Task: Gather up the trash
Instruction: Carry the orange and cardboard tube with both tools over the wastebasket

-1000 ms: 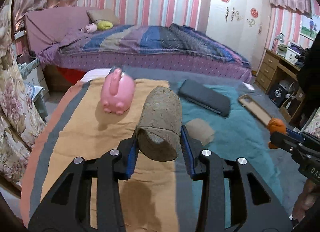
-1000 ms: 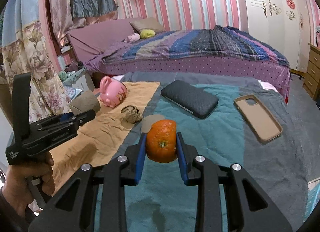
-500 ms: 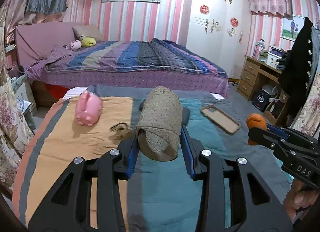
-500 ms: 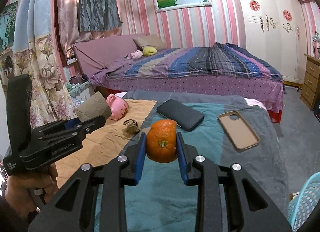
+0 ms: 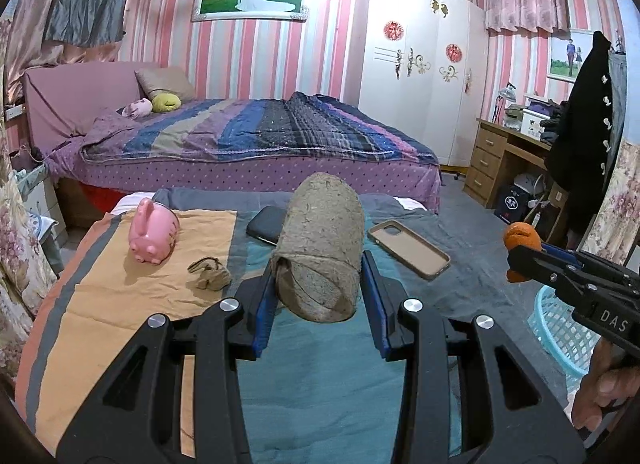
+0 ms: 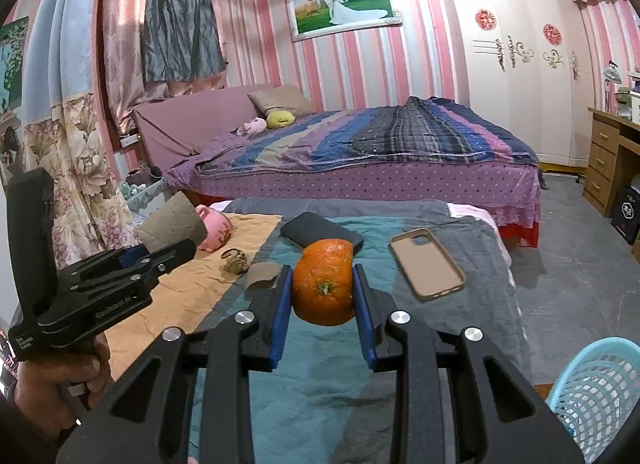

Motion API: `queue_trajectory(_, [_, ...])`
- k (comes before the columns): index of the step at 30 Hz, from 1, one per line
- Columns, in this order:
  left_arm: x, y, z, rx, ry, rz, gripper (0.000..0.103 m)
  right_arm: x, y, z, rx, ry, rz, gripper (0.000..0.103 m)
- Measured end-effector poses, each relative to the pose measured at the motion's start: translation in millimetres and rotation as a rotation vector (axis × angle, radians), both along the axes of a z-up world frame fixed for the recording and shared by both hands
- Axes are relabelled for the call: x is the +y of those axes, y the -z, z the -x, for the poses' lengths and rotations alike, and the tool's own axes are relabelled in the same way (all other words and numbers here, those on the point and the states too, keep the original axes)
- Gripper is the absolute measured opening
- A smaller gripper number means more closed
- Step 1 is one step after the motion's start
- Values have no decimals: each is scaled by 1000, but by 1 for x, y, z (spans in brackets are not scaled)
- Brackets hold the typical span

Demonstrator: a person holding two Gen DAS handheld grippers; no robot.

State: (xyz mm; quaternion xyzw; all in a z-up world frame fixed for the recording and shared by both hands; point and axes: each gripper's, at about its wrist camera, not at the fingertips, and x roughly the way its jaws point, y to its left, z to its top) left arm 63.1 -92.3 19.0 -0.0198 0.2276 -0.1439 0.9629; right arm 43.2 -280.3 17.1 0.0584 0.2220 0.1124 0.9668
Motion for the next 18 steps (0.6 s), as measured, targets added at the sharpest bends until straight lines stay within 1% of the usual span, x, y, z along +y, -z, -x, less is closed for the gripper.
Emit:
queue_trajectory(8, [-14, -1, 3, -3, 22, 7, 38, -22, -2, 8, -9, 35, -8, 30])
queue_trajectory(18, [-21, -1, 2, -4, 42, 10, 38, -33, -4, 11, -13, 49, -6, 30])
